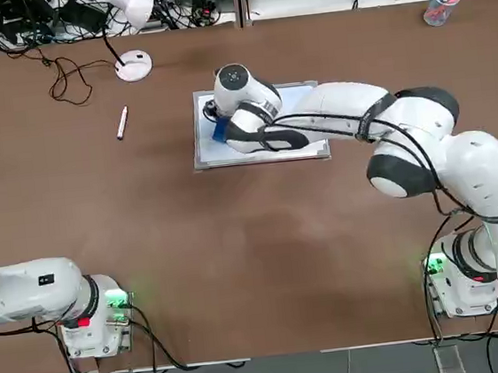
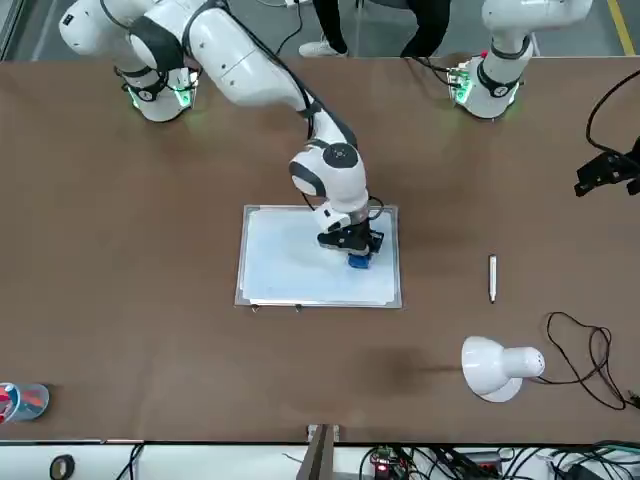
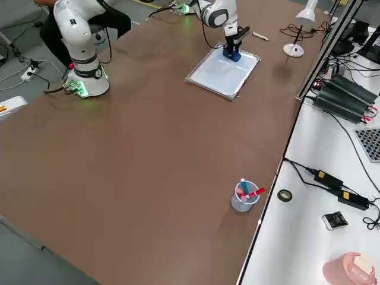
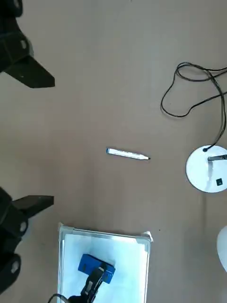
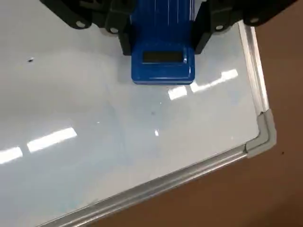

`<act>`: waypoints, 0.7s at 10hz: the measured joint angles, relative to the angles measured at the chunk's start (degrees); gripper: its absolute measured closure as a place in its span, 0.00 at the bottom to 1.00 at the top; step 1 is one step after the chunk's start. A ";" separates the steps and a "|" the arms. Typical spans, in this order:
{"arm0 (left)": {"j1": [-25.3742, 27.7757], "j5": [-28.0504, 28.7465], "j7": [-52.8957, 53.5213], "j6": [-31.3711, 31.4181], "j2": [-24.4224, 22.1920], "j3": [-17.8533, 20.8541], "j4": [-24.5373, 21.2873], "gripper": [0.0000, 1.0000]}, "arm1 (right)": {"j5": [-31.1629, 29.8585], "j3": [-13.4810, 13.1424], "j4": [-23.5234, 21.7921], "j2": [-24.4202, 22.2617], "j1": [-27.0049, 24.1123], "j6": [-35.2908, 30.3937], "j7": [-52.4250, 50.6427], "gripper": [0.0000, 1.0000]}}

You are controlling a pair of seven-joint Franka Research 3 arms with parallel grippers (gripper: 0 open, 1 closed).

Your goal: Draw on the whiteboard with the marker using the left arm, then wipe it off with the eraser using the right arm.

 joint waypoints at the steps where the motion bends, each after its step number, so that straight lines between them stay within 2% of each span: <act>1: 0.00 0.00 0.00 0.00 0.00 0.00 0.00 0.00 | 0.08 -0.08 0.24 -1.21 -1.08 -3.32 -2.04 0.45; 5: -0.04 0.00 0.00 0.00 0.00 -0.02 -0.02 0.00 | 0.39 0.46 0.05 -9.88 -9.26 -17.33 -16.54 0.45; 7: -0.12 0.00 0.00 0.00 0.00 -0.13 -0.02 0.00 | 0.52 0.68 -3.91 -15.06 -12.82 -20.46 -26.09 0.45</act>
